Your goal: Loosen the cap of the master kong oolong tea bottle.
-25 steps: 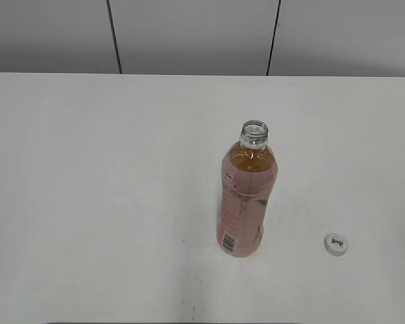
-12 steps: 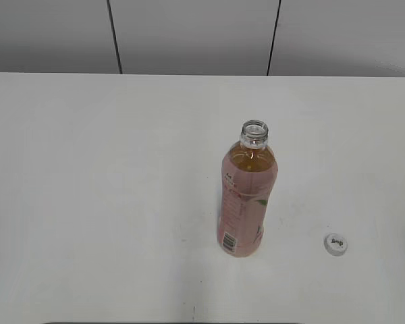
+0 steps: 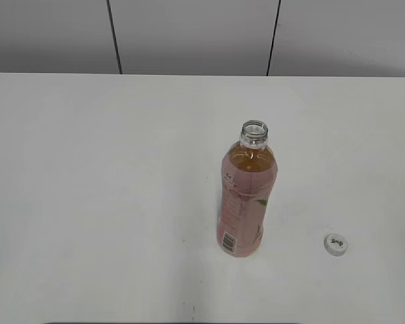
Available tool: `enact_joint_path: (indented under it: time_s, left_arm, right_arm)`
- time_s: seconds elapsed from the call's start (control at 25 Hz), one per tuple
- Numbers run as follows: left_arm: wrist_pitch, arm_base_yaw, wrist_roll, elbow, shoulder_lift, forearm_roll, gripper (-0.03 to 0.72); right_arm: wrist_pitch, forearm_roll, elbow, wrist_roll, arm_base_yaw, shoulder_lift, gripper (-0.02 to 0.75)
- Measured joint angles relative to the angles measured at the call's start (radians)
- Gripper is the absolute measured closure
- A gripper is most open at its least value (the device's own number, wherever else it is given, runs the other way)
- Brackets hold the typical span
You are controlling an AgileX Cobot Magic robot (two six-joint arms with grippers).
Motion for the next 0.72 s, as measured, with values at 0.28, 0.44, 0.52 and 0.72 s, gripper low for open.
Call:
enact_joint_path:
  time_s: [0.28,0.44,0.52,0.72]
  left_arm:
    - [0.000,0.001,0.000,0.000,0.000,0.000,0.427]
    - [0.000,0.001,0.000,0.000,0.000,0.000,0.428]
    - [0.000,0.001,0.000,0.000,0.000,0.000,0.428]
    - [0.000,0.002,0.000,0.000,0.000,0.000,0.441]
  right_arm:
    - [-0.002,0.000,0.000,0.000,0.000,0.000,0.363]
    - [-0.003,0.000,0.000,0.000,0.000,0.000,0.363]
    - [-0.003,0.000,0.000,0.000,0.000,0.000,0.363]
    - [-0.003,0.000,0.000,0.001,0.000,0.000,0.363]
